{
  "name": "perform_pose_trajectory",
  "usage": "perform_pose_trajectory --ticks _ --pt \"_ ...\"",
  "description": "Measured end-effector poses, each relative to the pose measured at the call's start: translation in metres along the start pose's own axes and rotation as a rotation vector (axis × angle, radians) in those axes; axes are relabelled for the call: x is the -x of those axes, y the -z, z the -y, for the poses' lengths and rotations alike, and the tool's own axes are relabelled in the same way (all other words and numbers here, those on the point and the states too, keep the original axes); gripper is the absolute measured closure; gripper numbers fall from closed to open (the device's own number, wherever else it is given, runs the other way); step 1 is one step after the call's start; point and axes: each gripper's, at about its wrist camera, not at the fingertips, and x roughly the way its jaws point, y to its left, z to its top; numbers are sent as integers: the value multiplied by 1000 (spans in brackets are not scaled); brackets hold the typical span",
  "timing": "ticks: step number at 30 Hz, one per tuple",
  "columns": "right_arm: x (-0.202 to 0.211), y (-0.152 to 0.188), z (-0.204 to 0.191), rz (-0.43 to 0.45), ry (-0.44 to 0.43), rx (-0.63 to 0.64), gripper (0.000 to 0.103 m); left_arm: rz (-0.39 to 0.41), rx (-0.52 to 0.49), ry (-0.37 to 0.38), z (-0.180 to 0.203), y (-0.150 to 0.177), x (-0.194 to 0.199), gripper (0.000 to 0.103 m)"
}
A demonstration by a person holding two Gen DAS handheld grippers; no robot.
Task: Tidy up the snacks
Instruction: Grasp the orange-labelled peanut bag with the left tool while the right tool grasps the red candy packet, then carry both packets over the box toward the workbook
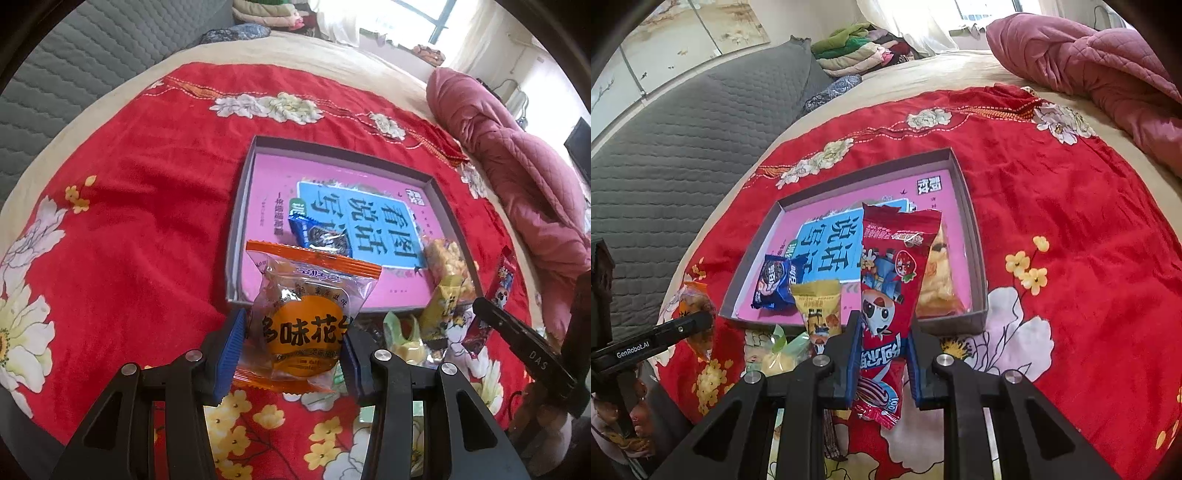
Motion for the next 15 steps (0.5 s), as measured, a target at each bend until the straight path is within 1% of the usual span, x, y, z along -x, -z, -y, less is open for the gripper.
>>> perform_pose_trajectory --ticks 3,11,15 --pt "1 -4 0 14 23 21 81 6 -1 7 4 -3 1 54" --pt "4 -15 2 49 25 24 81 28 5 23 11 -13 0 54" --pt "6 -21 2 70 39 35 81 40 9 33 14 -20 0 54"
